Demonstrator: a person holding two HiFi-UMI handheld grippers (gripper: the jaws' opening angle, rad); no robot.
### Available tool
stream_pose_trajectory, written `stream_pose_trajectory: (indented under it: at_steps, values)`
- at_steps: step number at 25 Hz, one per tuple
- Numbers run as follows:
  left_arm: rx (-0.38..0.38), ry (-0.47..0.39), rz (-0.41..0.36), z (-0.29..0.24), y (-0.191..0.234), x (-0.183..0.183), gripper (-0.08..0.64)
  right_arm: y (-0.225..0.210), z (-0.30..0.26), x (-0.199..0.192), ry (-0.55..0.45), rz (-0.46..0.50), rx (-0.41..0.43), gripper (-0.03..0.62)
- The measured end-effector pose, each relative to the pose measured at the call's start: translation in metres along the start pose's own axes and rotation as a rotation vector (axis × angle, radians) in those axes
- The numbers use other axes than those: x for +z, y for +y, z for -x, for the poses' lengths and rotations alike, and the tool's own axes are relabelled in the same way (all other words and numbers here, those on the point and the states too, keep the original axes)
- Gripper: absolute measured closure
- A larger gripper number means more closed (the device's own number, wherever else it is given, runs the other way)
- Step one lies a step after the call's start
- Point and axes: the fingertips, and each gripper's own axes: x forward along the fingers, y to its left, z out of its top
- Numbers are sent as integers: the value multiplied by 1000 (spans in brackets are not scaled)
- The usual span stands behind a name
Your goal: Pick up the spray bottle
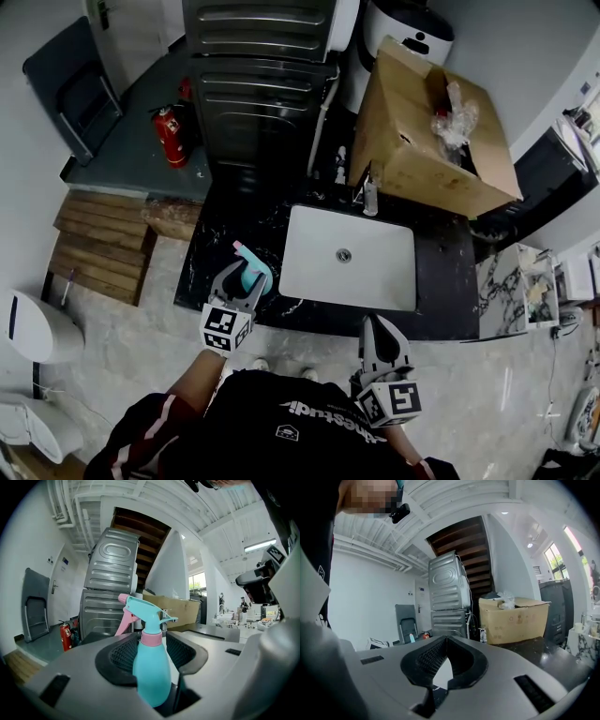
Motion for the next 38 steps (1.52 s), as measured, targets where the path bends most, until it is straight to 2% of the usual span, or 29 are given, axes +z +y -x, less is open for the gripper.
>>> stream_pose_trajectory:
  at_steps: [10, 20, 25, 32, 38]
  values:
    - [-6, -6, -7, -13, 2, 7, 371, -4, 3, -2, 1, -15, -19, 554]
    - [13, -21, 11, -8, 5, 10, 403, -5, 5, 0, -8, -16, -16, 554]
    - [-2, -19, -6, -7, 2, 16, 405, -5, 5, -1, -3, -24, -14, 554]
    - [-41, -41, -52, -1, -16, 43, 405, -4, 5, 2, -8, -18, -3, 554]
    - [-76, -82, -94, 7, -42, 81, 405, -6, 8, 0, -6, -12, 3, 554]
